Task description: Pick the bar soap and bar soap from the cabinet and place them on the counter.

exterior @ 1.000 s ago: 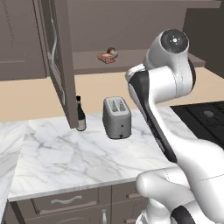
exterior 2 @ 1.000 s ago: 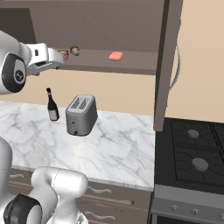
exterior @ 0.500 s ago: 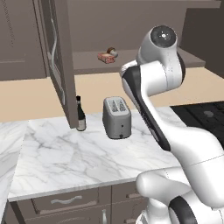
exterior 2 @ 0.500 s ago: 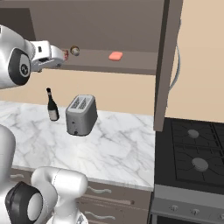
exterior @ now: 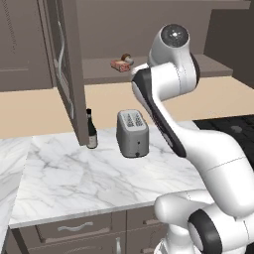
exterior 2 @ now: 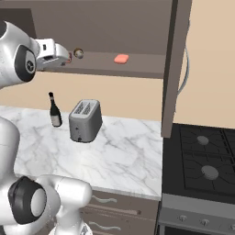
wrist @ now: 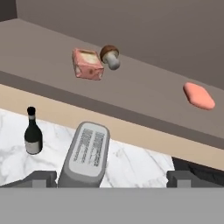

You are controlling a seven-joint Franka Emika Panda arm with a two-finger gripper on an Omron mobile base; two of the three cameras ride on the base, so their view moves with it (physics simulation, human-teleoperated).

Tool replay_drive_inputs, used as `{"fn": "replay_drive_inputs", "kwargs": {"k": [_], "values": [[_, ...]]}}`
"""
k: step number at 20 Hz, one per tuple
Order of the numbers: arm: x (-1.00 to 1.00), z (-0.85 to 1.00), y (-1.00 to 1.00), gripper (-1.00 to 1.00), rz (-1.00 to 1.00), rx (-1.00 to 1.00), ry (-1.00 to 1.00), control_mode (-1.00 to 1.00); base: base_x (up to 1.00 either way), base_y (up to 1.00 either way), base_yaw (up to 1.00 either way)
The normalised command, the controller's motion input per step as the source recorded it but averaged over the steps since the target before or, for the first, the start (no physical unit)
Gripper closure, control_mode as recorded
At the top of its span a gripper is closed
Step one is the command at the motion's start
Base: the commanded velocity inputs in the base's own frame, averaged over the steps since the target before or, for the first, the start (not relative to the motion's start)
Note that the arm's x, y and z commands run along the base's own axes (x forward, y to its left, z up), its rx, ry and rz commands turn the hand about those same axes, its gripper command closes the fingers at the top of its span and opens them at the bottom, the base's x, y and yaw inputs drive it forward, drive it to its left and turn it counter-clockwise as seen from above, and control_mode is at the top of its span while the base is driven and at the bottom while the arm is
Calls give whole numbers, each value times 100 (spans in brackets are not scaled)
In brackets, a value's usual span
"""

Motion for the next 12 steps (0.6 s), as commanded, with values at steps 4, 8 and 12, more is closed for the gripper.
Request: {"fn": "replay_drive_inputs", "kwargs": {"k": [4, 8, 12], "values": [[23, -4, 16, -100, 0, 0, 0, -100, 0, 0, 0], [23, 0, 13, -100, 1, 0, 0, -100, 0, 0, 0], [27, 0, 10, -100, 0, 1, 1, -100, 0, 0, 0]]}}
